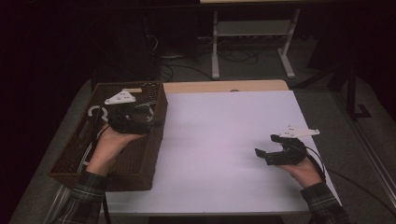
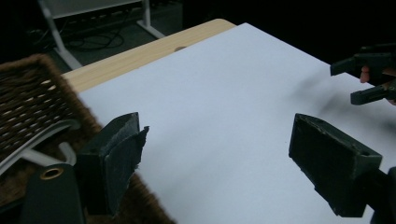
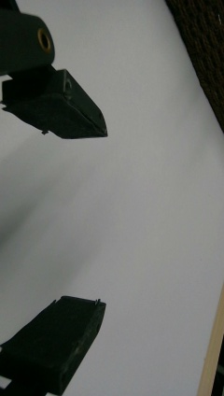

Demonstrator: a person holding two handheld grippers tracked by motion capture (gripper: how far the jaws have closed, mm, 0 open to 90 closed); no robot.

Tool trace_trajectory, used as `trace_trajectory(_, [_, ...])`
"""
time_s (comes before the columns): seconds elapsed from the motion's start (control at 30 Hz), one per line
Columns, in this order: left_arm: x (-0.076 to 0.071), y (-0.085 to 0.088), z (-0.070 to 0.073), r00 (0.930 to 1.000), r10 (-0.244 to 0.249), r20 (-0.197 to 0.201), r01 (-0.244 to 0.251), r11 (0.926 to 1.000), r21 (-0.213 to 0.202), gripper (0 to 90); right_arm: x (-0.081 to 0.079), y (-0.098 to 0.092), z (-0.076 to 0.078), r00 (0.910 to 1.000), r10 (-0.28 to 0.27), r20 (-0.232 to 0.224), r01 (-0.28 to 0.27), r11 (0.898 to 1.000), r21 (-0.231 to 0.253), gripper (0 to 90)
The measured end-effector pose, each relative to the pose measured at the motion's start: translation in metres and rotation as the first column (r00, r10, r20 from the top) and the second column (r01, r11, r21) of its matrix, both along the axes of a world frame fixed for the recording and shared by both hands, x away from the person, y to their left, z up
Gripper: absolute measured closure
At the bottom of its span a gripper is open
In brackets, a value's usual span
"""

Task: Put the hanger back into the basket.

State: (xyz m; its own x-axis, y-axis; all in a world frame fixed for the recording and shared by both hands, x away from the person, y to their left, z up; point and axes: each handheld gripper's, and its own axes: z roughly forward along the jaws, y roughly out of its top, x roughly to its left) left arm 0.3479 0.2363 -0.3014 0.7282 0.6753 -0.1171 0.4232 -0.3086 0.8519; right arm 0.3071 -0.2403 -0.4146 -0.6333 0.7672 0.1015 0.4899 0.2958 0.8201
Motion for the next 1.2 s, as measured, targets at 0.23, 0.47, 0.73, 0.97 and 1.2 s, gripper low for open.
trace_trajectory(0.23, [0.001,-0.03,-0.003,0.9981,-0.061,0.0,0.061,0.9981,-0.004,14.9,-0.002,0.001,0.004,0.9998,0.015,0.009,-0.015,1.0,0.009,12.7])
trace_trajectory(0.47, [-0.001,-0.066,-0.012,0.9928,-0.12,-0.007,0.12,0.9928,0.005,13.8,-0.004,0.003,0.007,0.9994,0.03,0.016,-0.03,0.999,0.011,12.7])
trace_trajectory(0.73, [-0.005,-0.098,-0.024,0.9865,-0.163,-0.02,0.163,0.9867,0.0,13.4,-0.005,0.005,0.009,0.9989,0.044,0.019,-0.044,0.999,0.013,12.7])
trace_trajectory(0.97, [-0.009,-0.119,-0.041,0.9857,-0.168,-0.014,0.169,0.985,0.037,12.9,-0.007,0.007,0.011,0.9983,0.055,0.017,-0.055,0.998,0.018,12.7])
trace_trajectory(1.2, [-0.012,-0.135,-0.064,0.9829,-0.18,-0.037,0.182,0.983,0.027,8.9,-0.008,0.007,0.011,0.9977,0.065,0.019,-0.066,0.998,0.018,12.2])
